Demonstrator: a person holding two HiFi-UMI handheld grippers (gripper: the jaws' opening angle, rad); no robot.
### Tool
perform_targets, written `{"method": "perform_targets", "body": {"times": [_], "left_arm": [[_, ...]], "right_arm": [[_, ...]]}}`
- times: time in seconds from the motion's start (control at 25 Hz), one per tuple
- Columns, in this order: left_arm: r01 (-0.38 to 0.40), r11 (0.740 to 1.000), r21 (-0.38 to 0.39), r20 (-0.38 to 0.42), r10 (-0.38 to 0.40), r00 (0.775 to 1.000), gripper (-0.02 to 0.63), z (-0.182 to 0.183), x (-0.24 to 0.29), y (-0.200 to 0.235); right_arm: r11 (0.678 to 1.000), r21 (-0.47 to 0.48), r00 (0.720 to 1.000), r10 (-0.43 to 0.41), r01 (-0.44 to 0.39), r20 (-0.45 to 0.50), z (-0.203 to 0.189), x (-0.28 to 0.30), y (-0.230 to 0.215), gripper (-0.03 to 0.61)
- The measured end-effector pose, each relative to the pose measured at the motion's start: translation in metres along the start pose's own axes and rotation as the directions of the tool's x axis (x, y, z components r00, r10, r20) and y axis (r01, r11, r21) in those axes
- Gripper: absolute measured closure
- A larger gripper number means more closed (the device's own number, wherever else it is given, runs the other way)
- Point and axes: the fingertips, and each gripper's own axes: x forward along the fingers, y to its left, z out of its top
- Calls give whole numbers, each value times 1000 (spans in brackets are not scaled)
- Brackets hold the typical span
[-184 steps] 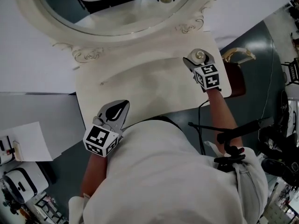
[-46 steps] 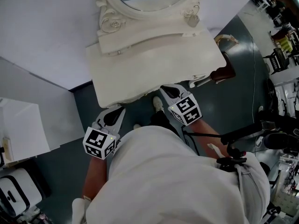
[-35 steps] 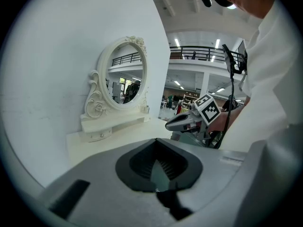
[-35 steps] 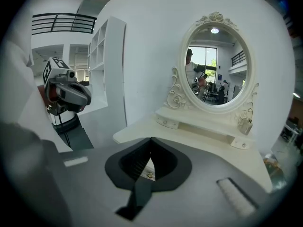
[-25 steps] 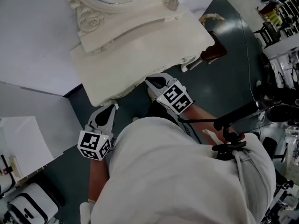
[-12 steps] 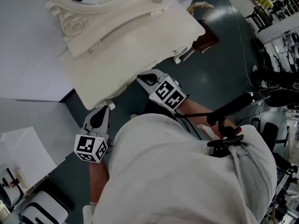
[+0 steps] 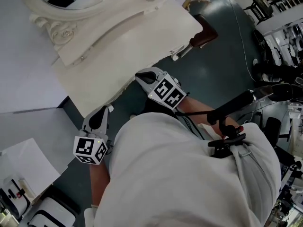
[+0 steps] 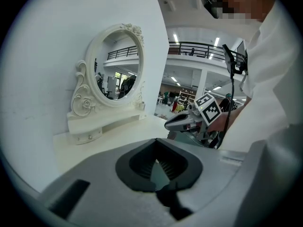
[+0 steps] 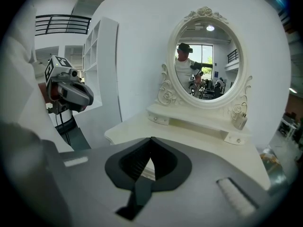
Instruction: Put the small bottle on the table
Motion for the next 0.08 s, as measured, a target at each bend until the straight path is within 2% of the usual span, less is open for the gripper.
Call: {"method": "perform_targets", "body": {"times": [0.08], "left_arm": [[1,1000,-1,-4,-1,1000,611,11,17,3]], "right_arm": [[1000,3,1000,3,-3,-2,1,3,-20,578]]}}
